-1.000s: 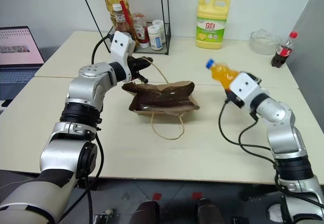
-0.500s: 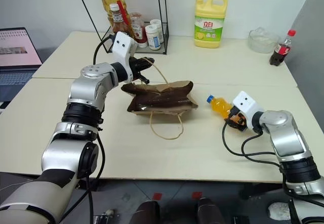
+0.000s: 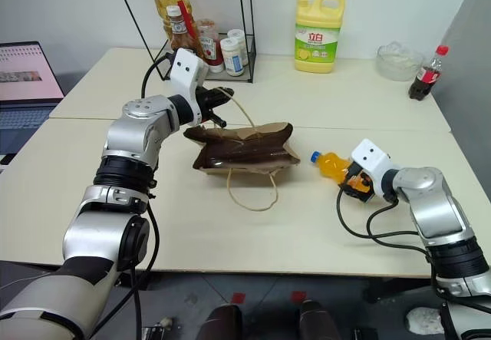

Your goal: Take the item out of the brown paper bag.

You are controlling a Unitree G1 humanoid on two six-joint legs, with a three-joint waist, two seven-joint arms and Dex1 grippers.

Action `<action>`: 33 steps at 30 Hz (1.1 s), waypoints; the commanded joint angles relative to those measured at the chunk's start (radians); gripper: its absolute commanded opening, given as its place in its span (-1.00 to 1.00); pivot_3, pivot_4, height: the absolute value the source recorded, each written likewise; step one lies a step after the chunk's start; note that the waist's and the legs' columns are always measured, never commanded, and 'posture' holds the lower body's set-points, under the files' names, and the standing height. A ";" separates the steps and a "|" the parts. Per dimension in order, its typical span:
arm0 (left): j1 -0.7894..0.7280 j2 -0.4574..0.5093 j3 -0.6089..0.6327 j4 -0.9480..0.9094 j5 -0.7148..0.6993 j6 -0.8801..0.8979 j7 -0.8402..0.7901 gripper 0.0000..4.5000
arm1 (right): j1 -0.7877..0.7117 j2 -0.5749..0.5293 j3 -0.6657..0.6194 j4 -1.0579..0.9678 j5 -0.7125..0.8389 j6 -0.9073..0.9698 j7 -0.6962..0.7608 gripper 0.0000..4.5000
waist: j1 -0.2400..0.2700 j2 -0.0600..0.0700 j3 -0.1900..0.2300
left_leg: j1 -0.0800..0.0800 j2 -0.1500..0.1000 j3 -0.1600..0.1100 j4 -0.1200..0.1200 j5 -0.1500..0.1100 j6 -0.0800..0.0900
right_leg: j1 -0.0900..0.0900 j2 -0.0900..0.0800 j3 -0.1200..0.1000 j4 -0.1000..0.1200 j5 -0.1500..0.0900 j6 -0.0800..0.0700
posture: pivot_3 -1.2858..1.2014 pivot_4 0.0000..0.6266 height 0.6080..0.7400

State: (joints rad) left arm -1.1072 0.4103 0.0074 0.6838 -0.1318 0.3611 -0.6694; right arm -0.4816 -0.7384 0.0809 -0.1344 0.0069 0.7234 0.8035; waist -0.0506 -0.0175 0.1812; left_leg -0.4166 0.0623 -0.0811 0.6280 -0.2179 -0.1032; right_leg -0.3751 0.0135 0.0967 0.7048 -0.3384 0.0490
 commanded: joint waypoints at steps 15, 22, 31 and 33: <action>-0.187 0.072 0.064 0.188 -0.003 -0.125 -0.043 0.70 | 0.041 0.211 -0.209 -0.244 0.210 0.037 -0.217 1.00 | -0.001 -0.001 0.001 | 0.000 0.000 0.000 0.000 0.000 0.001 | 0.000 0.000 0.000 0.000 0.000 0.000 | 0.03 -0.52 1.00; -0.140 0.145 0.087 0.075 -0.023 -0.062 -0.073 0.98 | 0.087 0.227 -0.215 -0.259 0.200 -0.006 -0.303 1.00 | -0.005 -0.001 0.001 | 0.000 0.000 -0.001 0.000 0.000 0.000 | 0.000 0.000 0.000 0.001 0.000 0.000 | 0.03 -0.52 1.00; 0.241 0.207 0.223 -0.419 -0.118 0.115 0.022 0.98 | 0.214 0.315 -0.198 -0.416 0.176 -0.048 -0.441 1.00 | -0.006 0.000 0.001 | 0.001 0.001 -0.001 0.001 0.000 -0.001 | 0.000 0.000 0.000 0.004 0.000 0.000 | 0.03 -0.52 1.00; 0.340 0.219 0.289 -0.503 -0.128 0.115 0.077 0.98 | 0.267 0.349 -0.189 -0.480 0.161 -0.061 -0.486 1.00 | -0.004 0.000 0.001 | 0.001 0.001 -0.001 0.001 0.000 -0.001 | 0.000 0.000 0.000 0.004 0.000 0.000 | 0.03 -0.52 1.00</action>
State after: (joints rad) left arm -0.7845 0.5965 0.2330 0.2824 -0.2456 0.4904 -0.6316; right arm -0.2327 -0.4010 -0.1083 -0.5327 0.1792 0.6964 0.3536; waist -0.0548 -0.0177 0.1819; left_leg -0.4162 0.0638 -0.0818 0.6289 -0.2176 -0.1037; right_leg -0.3757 0.0138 0.0965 0.7087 -0.3385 0.0490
